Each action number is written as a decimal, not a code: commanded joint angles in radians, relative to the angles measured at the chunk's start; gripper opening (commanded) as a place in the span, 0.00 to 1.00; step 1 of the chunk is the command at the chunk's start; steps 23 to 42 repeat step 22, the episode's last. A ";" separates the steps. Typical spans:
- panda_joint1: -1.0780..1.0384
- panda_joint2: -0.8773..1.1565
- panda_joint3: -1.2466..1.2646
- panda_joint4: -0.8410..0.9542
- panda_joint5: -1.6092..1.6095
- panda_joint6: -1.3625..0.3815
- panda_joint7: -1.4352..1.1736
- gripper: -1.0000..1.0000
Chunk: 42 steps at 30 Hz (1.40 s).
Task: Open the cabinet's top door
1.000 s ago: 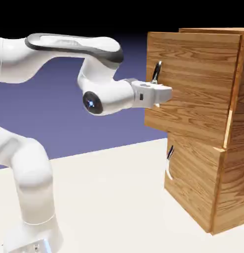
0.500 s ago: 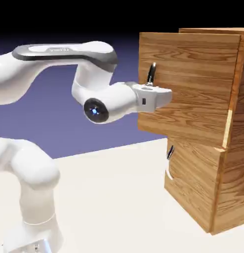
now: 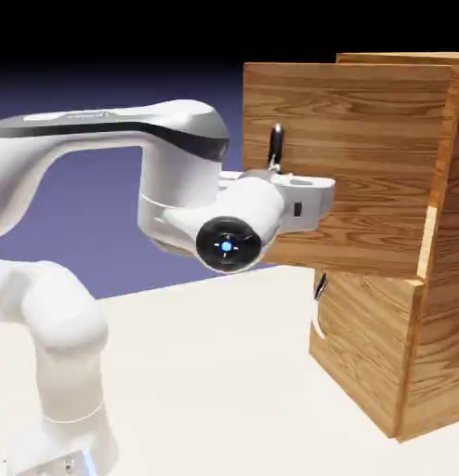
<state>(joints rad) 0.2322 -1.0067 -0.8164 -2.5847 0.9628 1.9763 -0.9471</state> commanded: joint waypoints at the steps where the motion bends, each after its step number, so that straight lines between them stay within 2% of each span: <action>1: 0.015 0.010 -0.032 0.026 -0.026 -0.042 0.003 0.00; 11: 0.295 0.091 -0.368 0.362 -0.234 -0.459 0.029 0.00; 19: 0.568 0.067 -0.570 0.634 -0.338 -0.699 0.076 0.00; 20: 0.568 0.067 -0.571 0.634 -0.338 -0.699 0.076 1.00; 42: 0.590 0.060 -0.592 0.672 -0.347 -0.719 0.084 1.00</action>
